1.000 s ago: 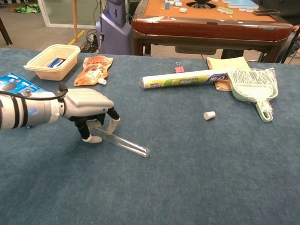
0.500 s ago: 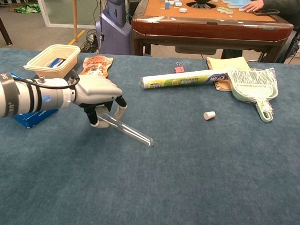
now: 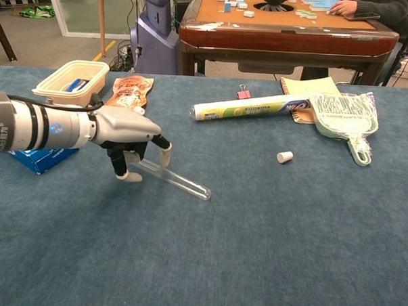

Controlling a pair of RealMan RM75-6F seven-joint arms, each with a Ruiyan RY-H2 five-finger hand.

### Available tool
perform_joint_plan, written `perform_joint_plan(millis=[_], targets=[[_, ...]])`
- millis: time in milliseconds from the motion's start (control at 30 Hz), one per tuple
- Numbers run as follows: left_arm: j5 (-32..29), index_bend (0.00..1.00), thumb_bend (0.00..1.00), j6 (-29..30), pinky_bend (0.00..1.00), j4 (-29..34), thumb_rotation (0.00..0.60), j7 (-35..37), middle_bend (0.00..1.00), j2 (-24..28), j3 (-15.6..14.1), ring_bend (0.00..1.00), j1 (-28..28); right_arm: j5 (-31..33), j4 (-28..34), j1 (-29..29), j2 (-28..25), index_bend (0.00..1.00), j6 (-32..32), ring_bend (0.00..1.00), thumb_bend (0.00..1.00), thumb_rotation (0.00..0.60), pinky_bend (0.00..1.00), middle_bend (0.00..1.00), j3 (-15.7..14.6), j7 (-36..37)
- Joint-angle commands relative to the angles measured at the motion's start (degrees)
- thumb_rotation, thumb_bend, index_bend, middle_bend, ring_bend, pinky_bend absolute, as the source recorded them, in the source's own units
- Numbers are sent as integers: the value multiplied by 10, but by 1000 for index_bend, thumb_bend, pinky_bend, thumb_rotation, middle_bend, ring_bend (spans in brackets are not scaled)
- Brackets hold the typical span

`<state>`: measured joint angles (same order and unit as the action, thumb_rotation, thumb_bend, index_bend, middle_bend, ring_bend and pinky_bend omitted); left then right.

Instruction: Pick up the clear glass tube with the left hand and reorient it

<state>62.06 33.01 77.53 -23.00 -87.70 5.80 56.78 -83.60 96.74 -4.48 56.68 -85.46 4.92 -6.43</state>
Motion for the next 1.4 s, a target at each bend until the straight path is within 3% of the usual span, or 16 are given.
perform_joint_plan(millis=[33, 300, 567, 700, 867, 1133, 1233, 1400], targets=[[-42, 326, 294, -8, 853, 30, 600, -34, 951, 9, -14, 999, 17, 0, -2, 2, 0, 358, -2, 288, 299, 600, 333, 360, -1, 3], [-80, 348, 293, -22, 853, 89, 600, -33, 949, 23, -36, 997, 37, 4, -9, 11, 0, 358, -10, 288, 299, 600, 333, 360, -1, 13], [-23, 329, 293, 78, 855, 87, 600, -74, 900, 19, -53, 952, 21, -1, -12, 12, 0, 358, -11, 288, 298, 600, 335, 360, -1, 19], [-39, 342, 293, 101, 855, 97, 600, -91, 892, 35, -55, 944, 14, -1, -14, 13, 0, 358, -11, 288, 299, 600, 341, 360, -1, 21], [-98, 440, 293, 137, 855, 158, 600, -165, 894, 86, -72, 947, 13, -1, -14, 13, -1, 358, -10, 288, 299, 600, 346, 360, -1, 22], [-229, 473, 293, 152, 855, 275, 600, -249, 941, 163, -105, 996, 40, -5, -8, 9, 1, 358, -6, 288, 299, 600, 349, 360, -1, 15], [-284, 434, 293, 145, 855, 311, 600, -276, 961, 184, -123, 1000, 63, -5, -5, 9, 0, 358, -6, 288, 299, 600, 352, 360, 0, 10], [-357, 282, 293, 131, 870, 345, 600, -305, 977, 199, -155, 1000, 102, -5, 0, 10, -2, 358, -7, 298, 299, 600, 353, 360, -1, 5]])
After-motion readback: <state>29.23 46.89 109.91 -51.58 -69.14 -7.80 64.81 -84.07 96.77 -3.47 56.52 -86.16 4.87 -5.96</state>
